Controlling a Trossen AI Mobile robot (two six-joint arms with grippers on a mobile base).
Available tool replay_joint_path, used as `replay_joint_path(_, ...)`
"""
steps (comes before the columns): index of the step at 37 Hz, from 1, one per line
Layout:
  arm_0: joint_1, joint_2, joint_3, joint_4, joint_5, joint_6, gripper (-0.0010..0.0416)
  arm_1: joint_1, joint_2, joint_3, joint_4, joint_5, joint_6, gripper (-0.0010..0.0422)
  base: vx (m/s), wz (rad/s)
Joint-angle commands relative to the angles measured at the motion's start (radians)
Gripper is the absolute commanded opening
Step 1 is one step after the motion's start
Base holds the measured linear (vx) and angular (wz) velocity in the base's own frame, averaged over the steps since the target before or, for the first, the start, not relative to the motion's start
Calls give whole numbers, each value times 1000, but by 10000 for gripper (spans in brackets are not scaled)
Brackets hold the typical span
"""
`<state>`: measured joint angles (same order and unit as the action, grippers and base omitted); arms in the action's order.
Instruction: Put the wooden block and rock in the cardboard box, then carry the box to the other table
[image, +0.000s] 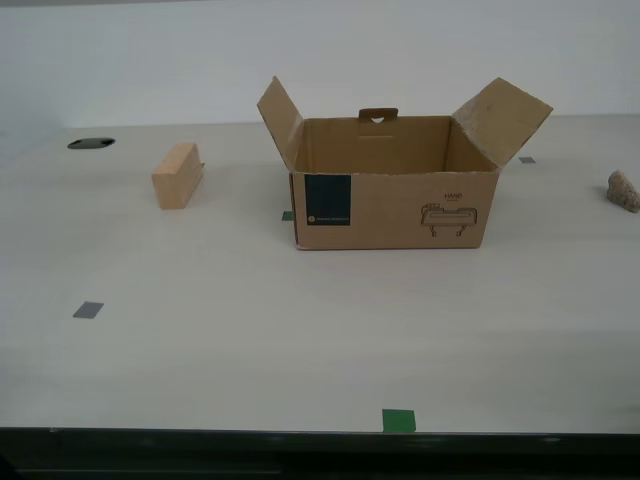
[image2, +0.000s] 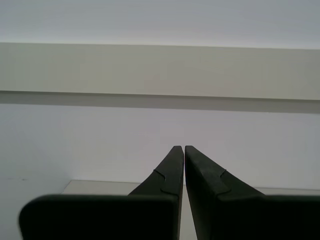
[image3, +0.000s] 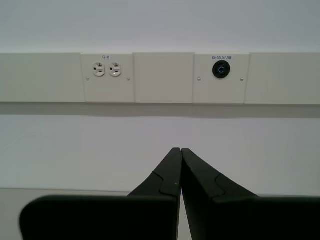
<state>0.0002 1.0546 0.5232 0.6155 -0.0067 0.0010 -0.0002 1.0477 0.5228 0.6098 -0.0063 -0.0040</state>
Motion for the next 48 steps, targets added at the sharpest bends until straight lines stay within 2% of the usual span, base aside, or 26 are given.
replay_joint_path(1,1,0,1,3,0,1,0,0,0,0,5,-1,2,0,0,0)
replay_joint_path(48,1,0,1,3,0,2,0,0,0,0,6,-1,2,0,0,0)
